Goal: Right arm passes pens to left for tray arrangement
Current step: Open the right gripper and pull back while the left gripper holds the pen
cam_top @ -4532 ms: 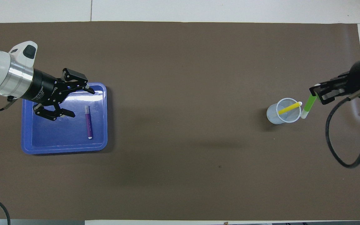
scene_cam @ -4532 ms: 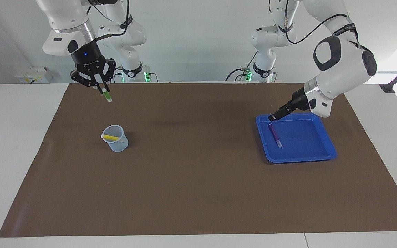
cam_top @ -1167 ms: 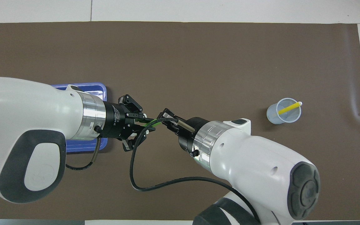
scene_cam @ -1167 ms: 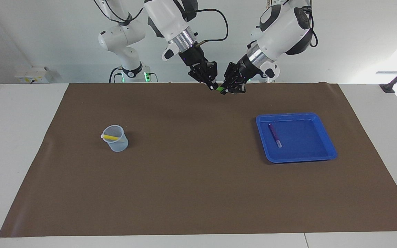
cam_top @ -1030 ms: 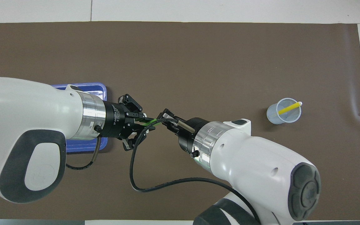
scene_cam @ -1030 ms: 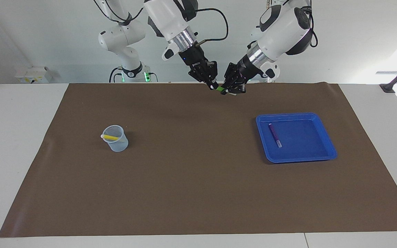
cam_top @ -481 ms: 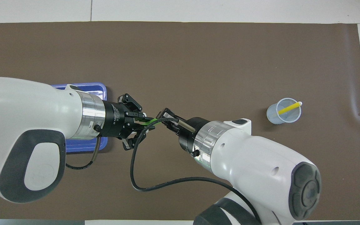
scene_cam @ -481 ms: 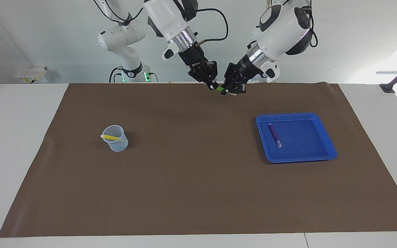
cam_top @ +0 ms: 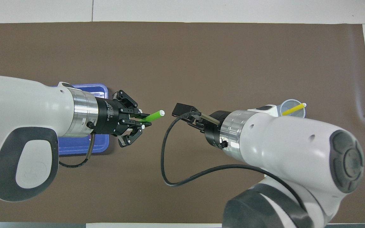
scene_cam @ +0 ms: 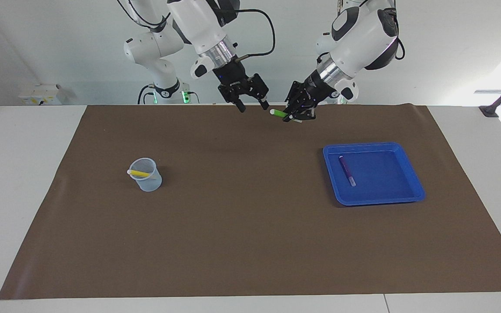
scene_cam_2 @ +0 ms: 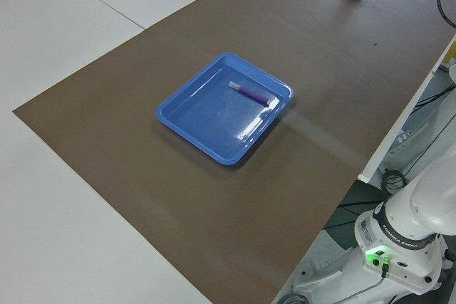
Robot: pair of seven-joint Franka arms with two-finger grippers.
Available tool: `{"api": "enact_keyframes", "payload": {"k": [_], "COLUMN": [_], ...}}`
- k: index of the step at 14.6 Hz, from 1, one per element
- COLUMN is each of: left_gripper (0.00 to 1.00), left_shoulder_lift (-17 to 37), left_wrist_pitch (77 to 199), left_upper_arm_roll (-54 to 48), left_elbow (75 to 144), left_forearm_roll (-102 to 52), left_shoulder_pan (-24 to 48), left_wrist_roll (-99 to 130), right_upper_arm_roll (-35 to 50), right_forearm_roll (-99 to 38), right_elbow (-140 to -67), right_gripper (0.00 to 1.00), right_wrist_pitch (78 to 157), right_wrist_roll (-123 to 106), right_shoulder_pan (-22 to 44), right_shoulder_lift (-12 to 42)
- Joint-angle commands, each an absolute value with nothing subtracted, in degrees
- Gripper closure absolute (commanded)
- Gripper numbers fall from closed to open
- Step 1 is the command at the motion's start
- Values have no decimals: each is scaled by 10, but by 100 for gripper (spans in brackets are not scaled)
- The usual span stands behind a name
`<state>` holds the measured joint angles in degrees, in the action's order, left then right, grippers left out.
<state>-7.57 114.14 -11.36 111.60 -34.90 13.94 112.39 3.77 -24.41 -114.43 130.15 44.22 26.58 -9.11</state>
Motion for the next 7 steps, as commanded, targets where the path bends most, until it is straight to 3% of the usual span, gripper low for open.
{"api": "enact_keyframes", "payload": {"k": [1, 5, 7], "left_gripper": [100, 100, 100], "left_shoulder_lift": [-89, -93, -96], "left_wrist_pitch": [1154, 1147, 1145], "left_upper_arm_roll": [-114, -114, -114], "left_elbow": [1132, 1150, 1166], "left_forearm_roll": [-346, -345, -345], "left_shoulder_pan": [106, 61, 37], "left_wrist_roll": [1053, 891, 800], "right_upper_arm_roll": [40, 37, 37], "right_forearm_roll": [-251, -230, -194], "right_elbow": [-1137, -1135, -1136], "right_gripper": [0, 0, 6], "right_wrist_pitch": [1245, 1159, 1139], "right_wrist_roll": [274, 77, 6], "right_shoulder_pan": [206, 114, 72], "right_shoulder_lift": [-98, -98, -98]}}
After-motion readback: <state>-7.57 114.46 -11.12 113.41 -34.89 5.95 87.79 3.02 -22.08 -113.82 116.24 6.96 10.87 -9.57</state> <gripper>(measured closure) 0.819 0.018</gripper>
